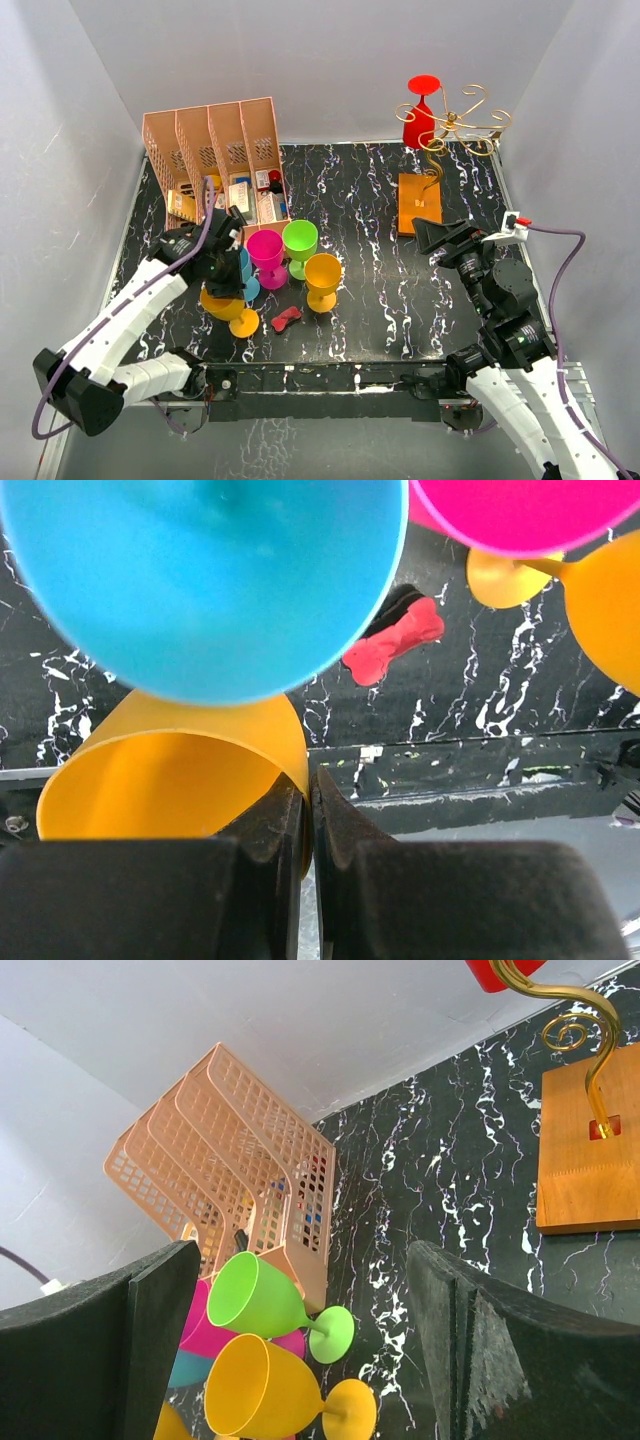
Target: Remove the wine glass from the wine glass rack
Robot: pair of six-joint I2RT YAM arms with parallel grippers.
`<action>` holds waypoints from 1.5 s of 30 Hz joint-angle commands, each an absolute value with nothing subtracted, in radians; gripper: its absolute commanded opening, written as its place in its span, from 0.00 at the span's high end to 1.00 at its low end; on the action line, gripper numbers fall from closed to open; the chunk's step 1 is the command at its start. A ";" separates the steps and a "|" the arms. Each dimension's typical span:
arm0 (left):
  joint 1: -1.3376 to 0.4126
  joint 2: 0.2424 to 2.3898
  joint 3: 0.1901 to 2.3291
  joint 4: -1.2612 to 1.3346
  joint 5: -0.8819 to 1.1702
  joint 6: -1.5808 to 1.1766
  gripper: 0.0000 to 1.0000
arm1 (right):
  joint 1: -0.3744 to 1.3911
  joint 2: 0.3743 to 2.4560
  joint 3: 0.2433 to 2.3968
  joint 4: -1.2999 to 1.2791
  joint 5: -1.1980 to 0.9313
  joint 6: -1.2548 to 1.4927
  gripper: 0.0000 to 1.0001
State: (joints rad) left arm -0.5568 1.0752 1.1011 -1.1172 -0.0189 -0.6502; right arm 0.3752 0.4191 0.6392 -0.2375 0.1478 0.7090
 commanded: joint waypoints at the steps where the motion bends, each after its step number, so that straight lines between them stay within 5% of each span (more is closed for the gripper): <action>1: -0.558 1.126 1.081 -1.071 -0.050 -0.612 0.99 | 0.378 0.408 0.648 -0.226 0.158 0.710 0.08; 16: -0.560 0.966 1.159 -1.088 0.025 -0.596 0.42 | 0.378 0.443 0.674 -0.244 0.170 0.681 0.08; 22: -0.559 0.895 1.225 -0.969 0.062 -0.587 0.31 | 0.378 0.427 0.690 -0.328 0.188 0.659 0.08; 31: -0.559 0.953 1.260 -0.346 0.086 -0.533 0.12 | 0.378 0.404 0.802 -0.509 0.226 0.655 0.09; 39: -0.560 1.135 1.351 -0.043 0.118 -0.448 0.09 | 0.379 0.444 0.944 -0.600 0.260 0.660 0.09; 45: -0.559 1.070 1.198 0.073 0.101 -0.342 0.08 | 0.378 0.630 1.149 -0.618 0.272 0.588 0.09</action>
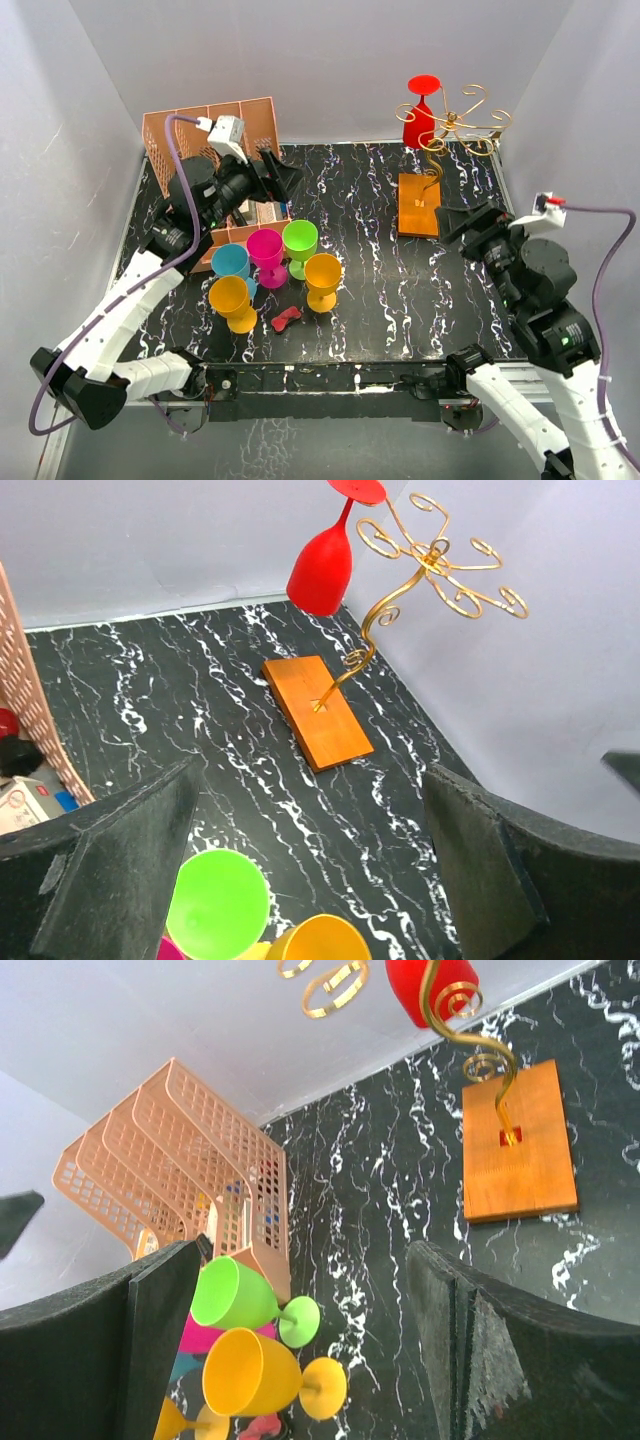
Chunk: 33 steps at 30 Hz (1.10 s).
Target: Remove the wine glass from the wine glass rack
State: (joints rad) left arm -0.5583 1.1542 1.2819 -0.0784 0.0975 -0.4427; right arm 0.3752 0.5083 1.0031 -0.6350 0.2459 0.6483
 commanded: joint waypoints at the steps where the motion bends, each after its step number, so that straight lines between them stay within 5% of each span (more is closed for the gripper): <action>1: -0.560 1.049 1.164 0.090 0.097 -0.320 0.08 | 0.379 0.674 1.188 -0.620 0.274 0.571 0.09; 9: -0.558 0.922 0.966 0.184 0.056 -0.225 0.07 | 0.378 1.054 1.499 -0.590 0.348 0.517 0.08; 22: -0.571 0.902 0.928 0.196 -0.066 -0.173 0.06 | 0.309 1.495 1.888 -0.410 0.469 0.445 0.13; 33: -0.572 0.917 0.918 0.210 -0.072 -0.166 0.06 | 0.094 1.766 2.099 -0.406 0.168 0.473 0.29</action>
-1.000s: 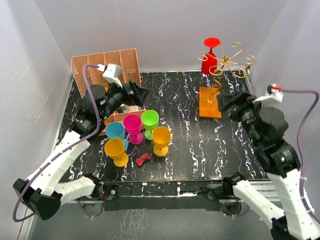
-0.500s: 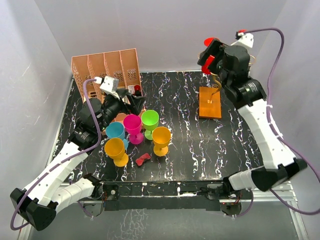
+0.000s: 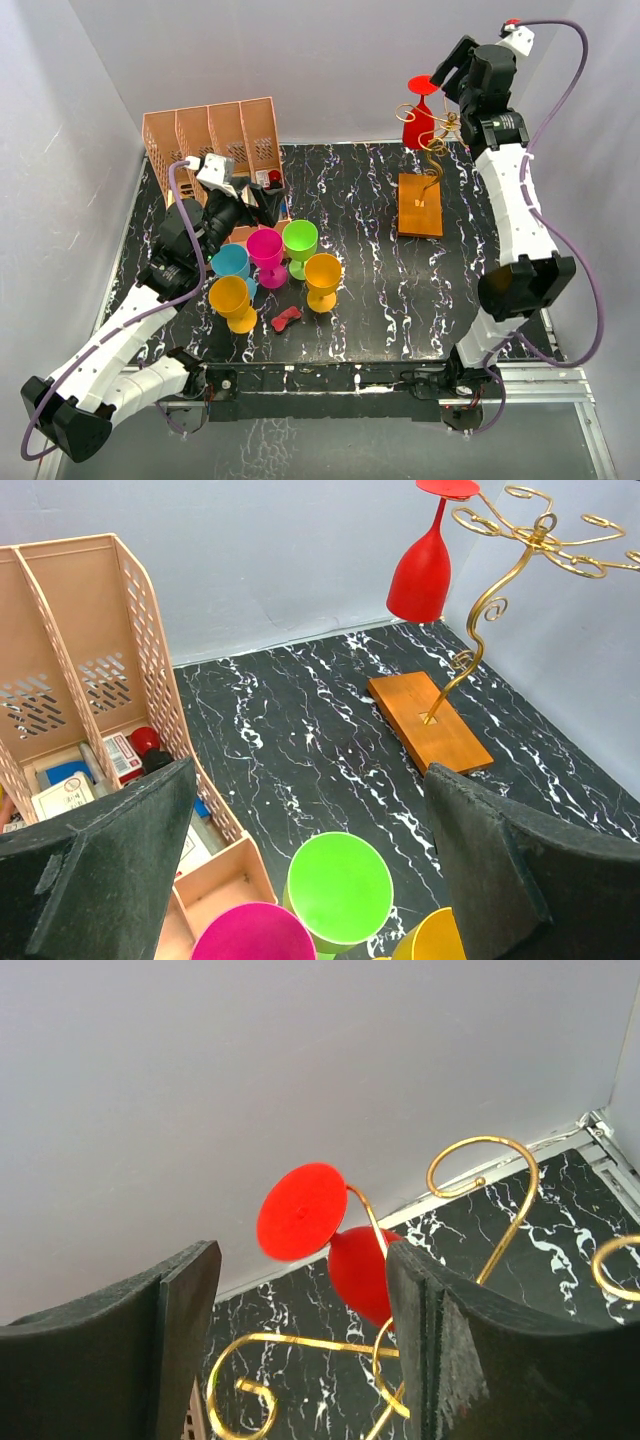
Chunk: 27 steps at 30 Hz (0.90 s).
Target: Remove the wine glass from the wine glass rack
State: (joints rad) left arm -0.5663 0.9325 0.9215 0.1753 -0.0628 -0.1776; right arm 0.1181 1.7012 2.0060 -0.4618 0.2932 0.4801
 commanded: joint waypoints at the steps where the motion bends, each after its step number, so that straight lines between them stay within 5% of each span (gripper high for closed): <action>1: -0.572 0.920 0.916 0.211 -0.069 -0.167 0.06 | 0.089 1.789 2.111 -0.407 0.165 0.465 0.30; 19: -0.572 0.935 0.913 0.218 -0.066 -0.161 0.06 | 0.044 1.963 2.241 -0.489 0.094 0.604 0.60; 27: -0.572 0.934 0.911 0.224 -0.063 -0.164 0.05 | 0.043 1.995 2.317 -0.550 0.107 0.615 0.60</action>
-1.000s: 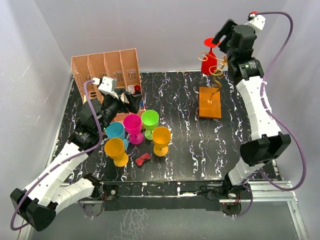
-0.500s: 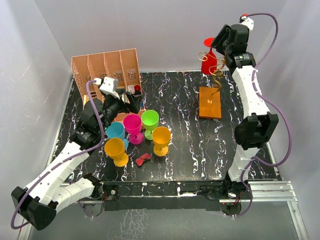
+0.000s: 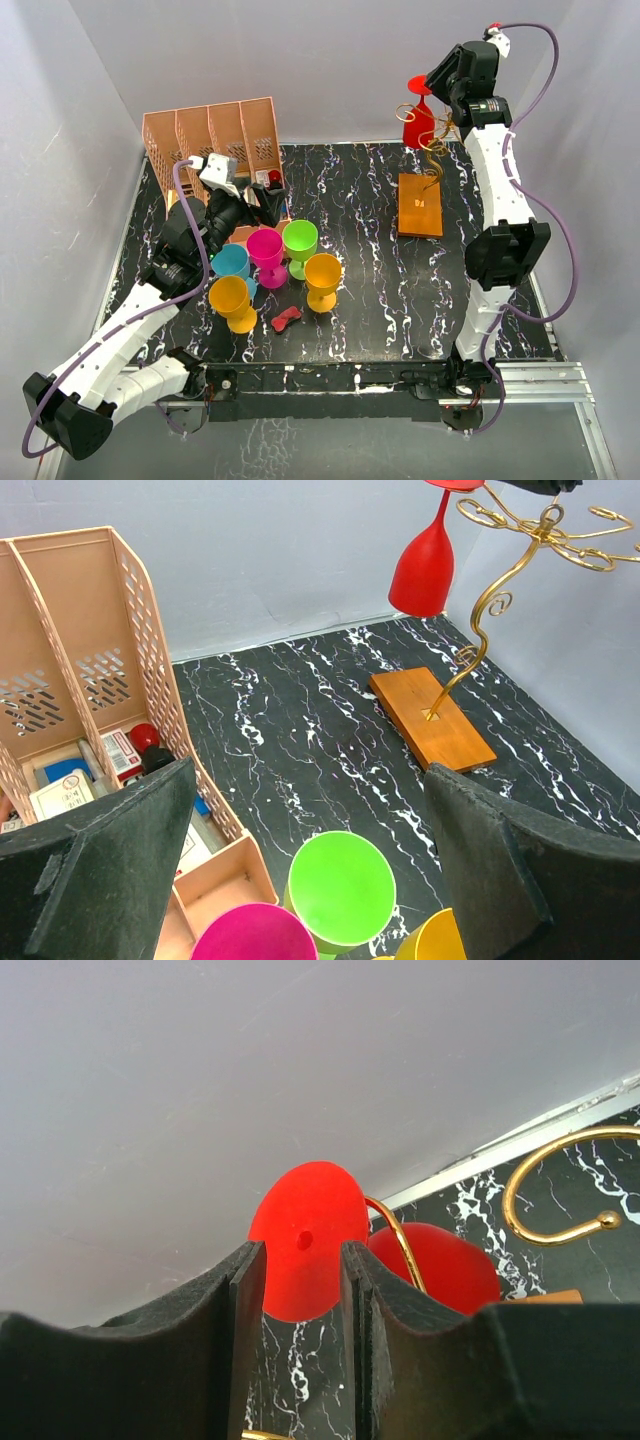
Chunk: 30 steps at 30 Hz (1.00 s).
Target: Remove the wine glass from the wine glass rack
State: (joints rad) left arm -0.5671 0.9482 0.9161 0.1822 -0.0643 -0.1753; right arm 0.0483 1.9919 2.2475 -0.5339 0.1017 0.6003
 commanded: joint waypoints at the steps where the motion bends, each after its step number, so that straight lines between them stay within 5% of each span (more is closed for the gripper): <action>1: -0.572 0.934 0.912 0.223 -0.062 -0.164 0.05 | 0.044 1.992 2.312 -0.548 0.103 0.616 0.60; 30: -0.571 0.929 0.909 0.226 -0.065 -0.161 0.05 | 0.046 2.053 2.357 -0.598 0.130 0.617 0.57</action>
